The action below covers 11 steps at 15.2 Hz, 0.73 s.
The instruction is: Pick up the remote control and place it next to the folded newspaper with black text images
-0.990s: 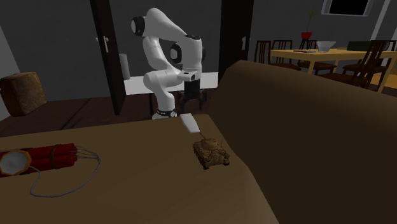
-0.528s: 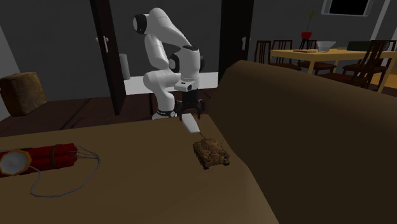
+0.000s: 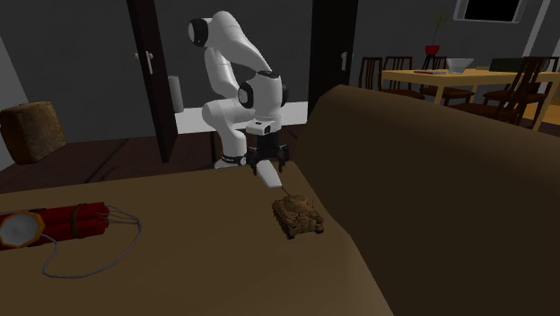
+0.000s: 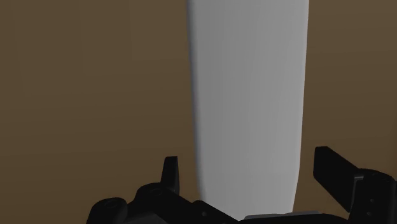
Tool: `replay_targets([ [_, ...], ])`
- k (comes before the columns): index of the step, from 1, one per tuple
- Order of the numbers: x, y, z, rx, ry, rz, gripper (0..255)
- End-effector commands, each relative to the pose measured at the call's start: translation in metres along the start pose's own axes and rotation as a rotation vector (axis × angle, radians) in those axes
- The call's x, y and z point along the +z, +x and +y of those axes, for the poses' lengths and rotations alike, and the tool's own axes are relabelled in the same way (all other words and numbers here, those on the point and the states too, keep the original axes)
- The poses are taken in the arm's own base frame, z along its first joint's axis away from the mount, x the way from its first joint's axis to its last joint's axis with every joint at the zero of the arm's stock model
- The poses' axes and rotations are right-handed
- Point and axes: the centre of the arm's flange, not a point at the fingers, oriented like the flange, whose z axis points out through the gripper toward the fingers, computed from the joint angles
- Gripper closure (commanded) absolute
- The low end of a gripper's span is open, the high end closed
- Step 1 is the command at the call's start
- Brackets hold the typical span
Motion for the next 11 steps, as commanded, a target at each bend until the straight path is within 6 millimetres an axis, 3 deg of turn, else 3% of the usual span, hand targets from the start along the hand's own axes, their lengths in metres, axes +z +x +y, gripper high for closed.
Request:
replay_targets([
  [1, 0.0002, 0.0000, 0.0000, 0.000, 0.000, 0.000, 0],
  [2, 0.0002, 0.0000, 0.0000, 0.000, 0.000, 0.000, 0],
  [3, 0.0002, 0.0000, 0.0000, 0.000, 0.000, 0.000, 255],
  [11, 0.0002, -0.0001, 0.0000, 0.000, 0.000, 0.000, 255],
])
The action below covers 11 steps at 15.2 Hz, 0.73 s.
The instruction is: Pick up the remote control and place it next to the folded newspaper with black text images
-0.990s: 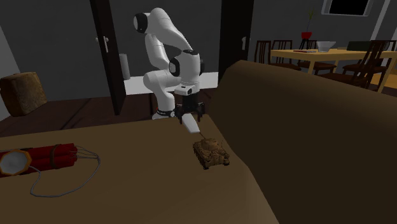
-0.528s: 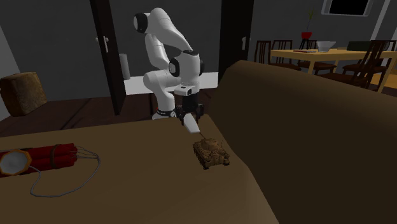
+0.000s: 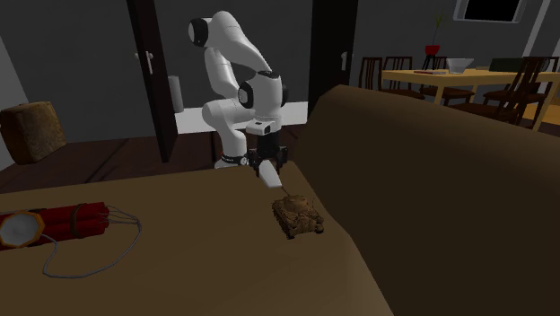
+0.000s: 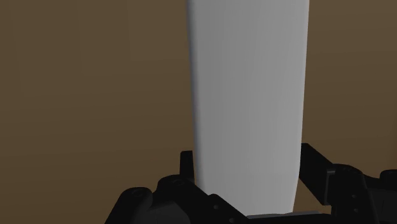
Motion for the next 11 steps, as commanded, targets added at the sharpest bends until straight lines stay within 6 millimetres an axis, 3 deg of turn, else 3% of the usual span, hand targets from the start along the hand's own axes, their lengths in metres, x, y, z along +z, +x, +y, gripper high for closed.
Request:
replay_targets([
  [1, 0.000, 0.000, 0.000, 0.000, 0.000, 0.000, 255],
  [11, -0.053, 0.001, 0.002, 0.000, 0.000, 0.000, 255],
])
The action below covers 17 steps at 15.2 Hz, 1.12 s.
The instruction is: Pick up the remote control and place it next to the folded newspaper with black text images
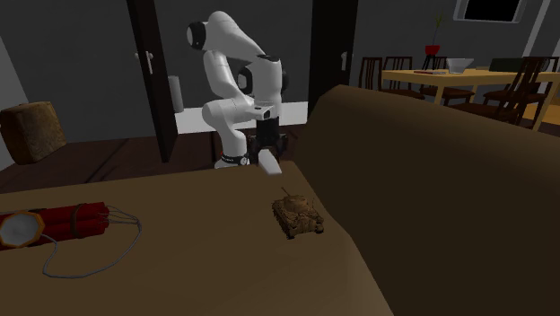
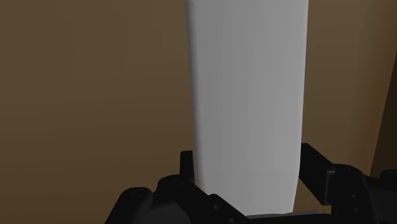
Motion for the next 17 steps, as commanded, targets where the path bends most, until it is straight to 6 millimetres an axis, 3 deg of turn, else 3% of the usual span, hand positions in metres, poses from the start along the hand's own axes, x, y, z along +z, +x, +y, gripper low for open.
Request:
replay_targets([
  [1, -0.012, 0.001, 0.000, 0.000, 0.000, 0.000, 255],
  [12, -0.066, 0.001, 0.002, 0.000, 0.000, 0.000, 255],
  [17, -0.067, -0.003, 0.068, 0.000, 0.000, 0.000, 255],
])
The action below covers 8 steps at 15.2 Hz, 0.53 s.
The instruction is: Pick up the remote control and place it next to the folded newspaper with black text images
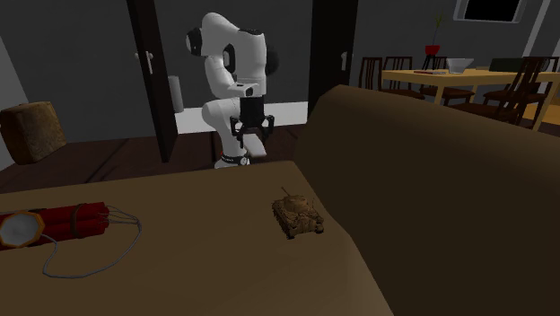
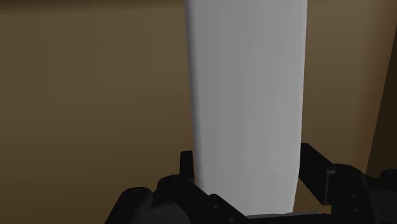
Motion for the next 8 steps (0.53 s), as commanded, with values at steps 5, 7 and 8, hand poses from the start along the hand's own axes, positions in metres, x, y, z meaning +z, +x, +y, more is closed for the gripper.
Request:
replay_targets([
  [5, -0.001, -0.005, 0.083, -0.001, 0.000, 0.000, 255],
  [7, -0.001, -0.007, 0.109, -0.001, 0.000, 0.000, 255],
  [8, -0.001, -0.007, 0.122, -0.001, 0.000, 0.000, 255],
])
